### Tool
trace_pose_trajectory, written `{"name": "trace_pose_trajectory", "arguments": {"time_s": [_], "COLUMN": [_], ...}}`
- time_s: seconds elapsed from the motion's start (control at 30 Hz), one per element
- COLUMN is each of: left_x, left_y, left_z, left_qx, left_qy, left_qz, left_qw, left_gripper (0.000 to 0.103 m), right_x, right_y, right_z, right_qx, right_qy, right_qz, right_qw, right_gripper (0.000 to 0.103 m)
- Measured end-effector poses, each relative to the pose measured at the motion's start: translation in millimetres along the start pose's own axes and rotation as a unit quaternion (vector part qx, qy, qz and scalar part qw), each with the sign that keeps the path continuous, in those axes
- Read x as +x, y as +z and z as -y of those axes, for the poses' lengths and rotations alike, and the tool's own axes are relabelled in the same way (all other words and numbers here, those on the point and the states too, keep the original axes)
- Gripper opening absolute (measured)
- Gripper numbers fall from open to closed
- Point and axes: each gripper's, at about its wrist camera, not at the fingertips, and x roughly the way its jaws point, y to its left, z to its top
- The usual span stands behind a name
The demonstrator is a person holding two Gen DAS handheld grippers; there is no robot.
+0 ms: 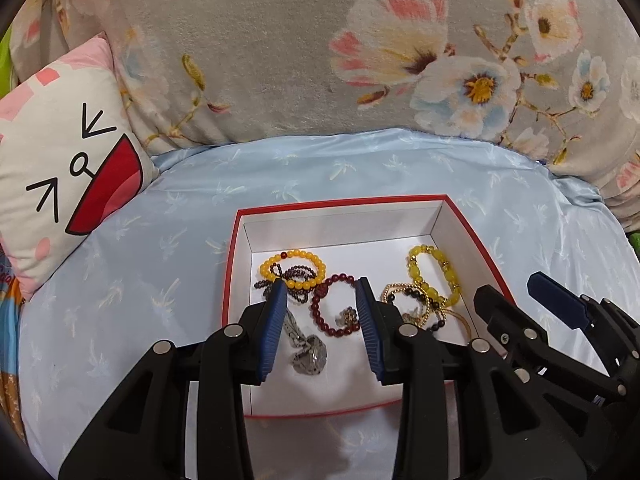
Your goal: Organize jewelry
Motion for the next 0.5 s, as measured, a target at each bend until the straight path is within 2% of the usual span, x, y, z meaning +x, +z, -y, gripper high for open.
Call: {"name": "trace_pose_trajectory", "arguments": {"time_s": [0.27,0.5], "left_x": [-18,-32], "left_y": [-20,-36], "left_z": [2,-3], "left_qx": [-0.002,-0.014], "left_qy": [0.005,0.022], "left_qz": [-0.002,0.001], "left_qw": [1.0,0.9997], "left_gripper": [0.042,0.067], "right_x": [-20,-36], "right_y": [-18,-33], "right_z": [2,6], "right_qx": [-0.003,0.005], "right_qy": [-0.017,-0.029], "right_qz": [0.001,0.002], "right_qw": [1.0,1.0], "right_gripper": [0.057,0.063]}}
